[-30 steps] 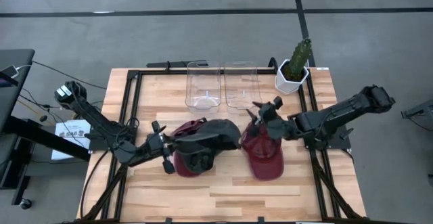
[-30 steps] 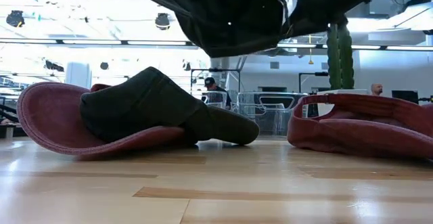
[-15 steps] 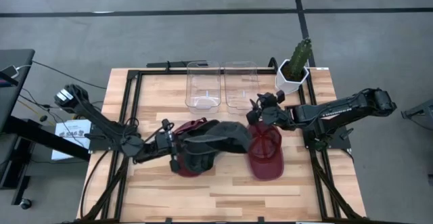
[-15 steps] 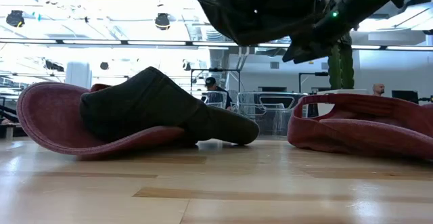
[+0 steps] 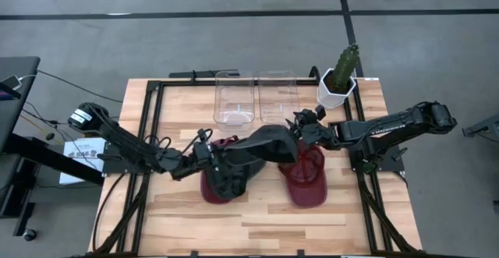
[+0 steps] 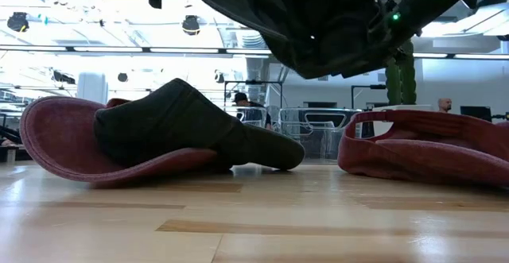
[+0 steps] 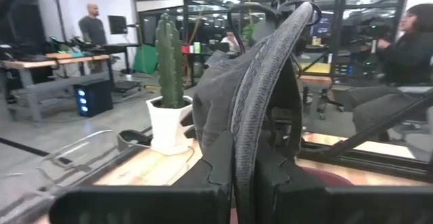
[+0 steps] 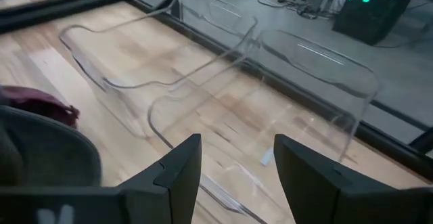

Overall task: Pick & Place hat
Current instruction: Put the black cap into the right transparent bin

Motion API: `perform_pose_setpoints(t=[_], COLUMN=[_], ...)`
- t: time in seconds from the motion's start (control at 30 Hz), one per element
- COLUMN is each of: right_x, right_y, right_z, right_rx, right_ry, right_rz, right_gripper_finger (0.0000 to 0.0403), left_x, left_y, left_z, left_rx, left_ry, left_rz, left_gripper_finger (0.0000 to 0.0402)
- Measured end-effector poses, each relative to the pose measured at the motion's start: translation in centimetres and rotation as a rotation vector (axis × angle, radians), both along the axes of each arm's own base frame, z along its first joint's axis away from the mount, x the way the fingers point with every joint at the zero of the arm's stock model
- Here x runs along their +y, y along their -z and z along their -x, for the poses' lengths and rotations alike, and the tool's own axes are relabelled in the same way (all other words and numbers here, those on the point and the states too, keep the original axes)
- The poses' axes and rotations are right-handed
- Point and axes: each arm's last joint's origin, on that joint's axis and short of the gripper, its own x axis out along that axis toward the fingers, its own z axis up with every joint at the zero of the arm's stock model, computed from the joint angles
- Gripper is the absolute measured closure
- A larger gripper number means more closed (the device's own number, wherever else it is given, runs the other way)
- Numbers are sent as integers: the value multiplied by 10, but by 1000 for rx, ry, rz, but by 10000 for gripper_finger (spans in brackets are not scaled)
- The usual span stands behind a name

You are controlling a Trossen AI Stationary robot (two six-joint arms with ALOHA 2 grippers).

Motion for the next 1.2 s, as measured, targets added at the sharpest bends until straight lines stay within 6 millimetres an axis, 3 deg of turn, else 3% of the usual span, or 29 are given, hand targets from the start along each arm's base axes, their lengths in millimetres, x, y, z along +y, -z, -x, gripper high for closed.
perform_pose_setpoints(t=[0.47, 0.67, 1.2], right_x=[3, 2, -26], right_y=[-7, -7, 27], right_z=[-5, -5, -39], right_rx=[-121, -139, -39], right_ry=[4, 17, 165], right_rz=[-30, -46, -70], right_gripper_finger=[223, 224, 227], left_x=[32, 34, 32], left_y=[23, 26, 28], left_z=[-29, -35, -35], left_rx=[-19, -84, -100], left_ry=[96, 154, 176], left_rz=[141, 156, 147], left_gripper_finger=[380, 380, 380])
